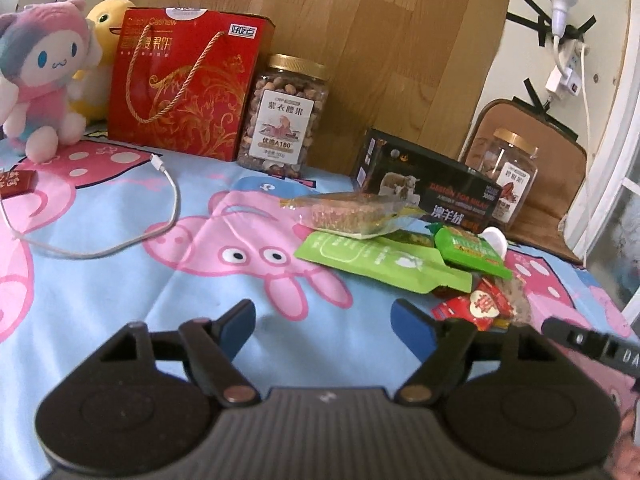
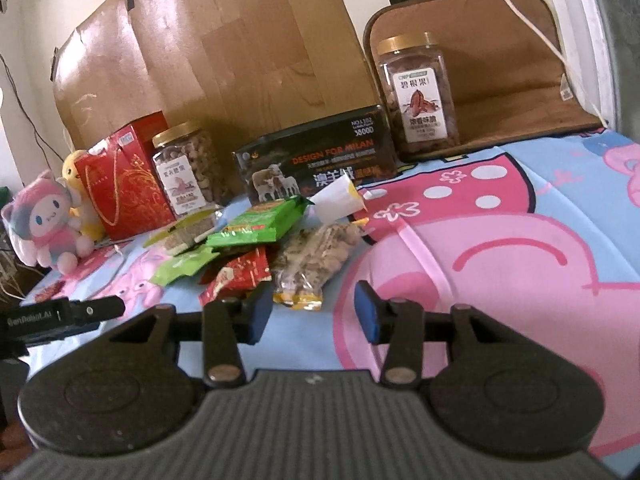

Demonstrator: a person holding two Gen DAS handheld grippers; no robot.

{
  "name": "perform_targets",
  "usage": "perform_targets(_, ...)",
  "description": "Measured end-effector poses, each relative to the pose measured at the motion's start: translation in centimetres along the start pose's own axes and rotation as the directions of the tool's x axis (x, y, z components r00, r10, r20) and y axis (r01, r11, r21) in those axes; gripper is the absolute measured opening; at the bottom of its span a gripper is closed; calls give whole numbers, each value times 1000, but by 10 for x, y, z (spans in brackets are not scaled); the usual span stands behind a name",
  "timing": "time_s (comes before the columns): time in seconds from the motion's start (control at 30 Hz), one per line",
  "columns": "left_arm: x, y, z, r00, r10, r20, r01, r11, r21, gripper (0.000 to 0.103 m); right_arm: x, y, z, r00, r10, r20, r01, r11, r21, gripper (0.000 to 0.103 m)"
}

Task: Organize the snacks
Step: 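Grasp the clear cookie bag with the left gripper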

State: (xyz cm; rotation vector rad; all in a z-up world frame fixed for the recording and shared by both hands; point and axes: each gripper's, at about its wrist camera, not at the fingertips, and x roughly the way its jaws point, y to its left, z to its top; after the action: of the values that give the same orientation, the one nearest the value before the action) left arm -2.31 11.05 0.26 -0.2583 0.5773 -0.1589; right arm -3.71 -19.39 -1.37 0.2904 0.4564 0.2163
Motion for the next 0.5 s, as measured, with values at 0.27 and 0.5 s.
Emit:
perform_targets(0.27, 11, 31, 63, 992, -124, -30, 115, 969, -218, 77, 37, -1, 101, 971, 224, -87, -219, 974, 58, 48)
perform_targets(0.5, 82, 49, 86, 971, -186, -151, 120, 923, -366, 67, 148, 29, 135, 879, 353, -321, -334, 936, 115, 49)
